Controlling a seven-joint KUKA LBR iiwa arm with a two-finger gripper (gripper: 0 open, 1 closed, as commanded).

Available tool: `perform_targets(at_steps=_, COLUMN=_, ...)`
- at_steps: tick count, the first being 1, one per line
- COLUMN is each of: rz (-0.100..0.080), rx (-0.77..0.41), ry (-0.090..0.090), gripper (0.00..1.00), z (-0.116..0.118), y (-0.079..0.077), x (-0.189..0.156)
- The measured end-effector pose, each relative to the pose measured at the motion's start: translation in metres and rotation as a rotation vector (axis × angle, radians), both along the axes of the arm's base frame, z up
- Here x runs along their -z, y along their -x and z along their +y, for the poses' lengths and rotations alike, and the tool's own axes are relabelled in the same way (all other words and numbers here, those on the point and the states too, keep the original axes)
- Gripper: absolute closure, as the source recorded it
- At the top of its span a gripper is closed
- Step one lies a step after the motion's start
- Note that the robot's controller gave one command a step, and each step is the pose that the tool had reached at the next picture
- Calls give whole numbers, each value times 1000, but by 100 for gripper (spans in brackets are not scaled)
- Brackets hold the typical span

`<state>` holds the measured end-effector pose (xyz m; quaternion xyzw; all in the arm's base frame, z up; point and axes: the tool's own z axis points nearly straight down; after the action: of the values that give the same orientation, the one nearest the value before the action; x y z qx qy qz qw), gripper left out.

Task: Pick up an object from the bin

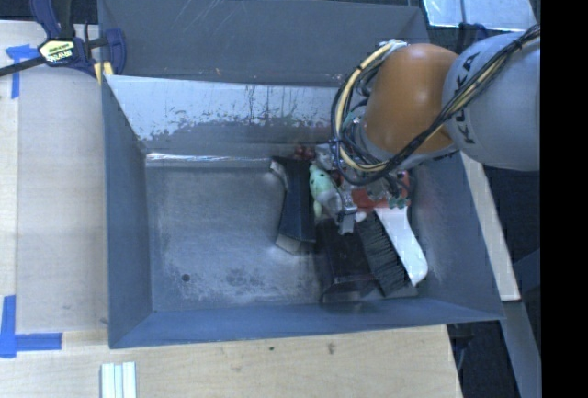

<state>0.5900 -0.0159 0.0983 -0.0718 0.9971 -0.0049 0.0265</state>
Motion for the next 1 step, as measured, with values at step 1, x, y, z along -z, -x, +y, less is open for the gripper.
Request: perform_targets(at_steps=1, rz=2, rx=0, ry=-4, gripper=100, z=-3, y=1, x=0)
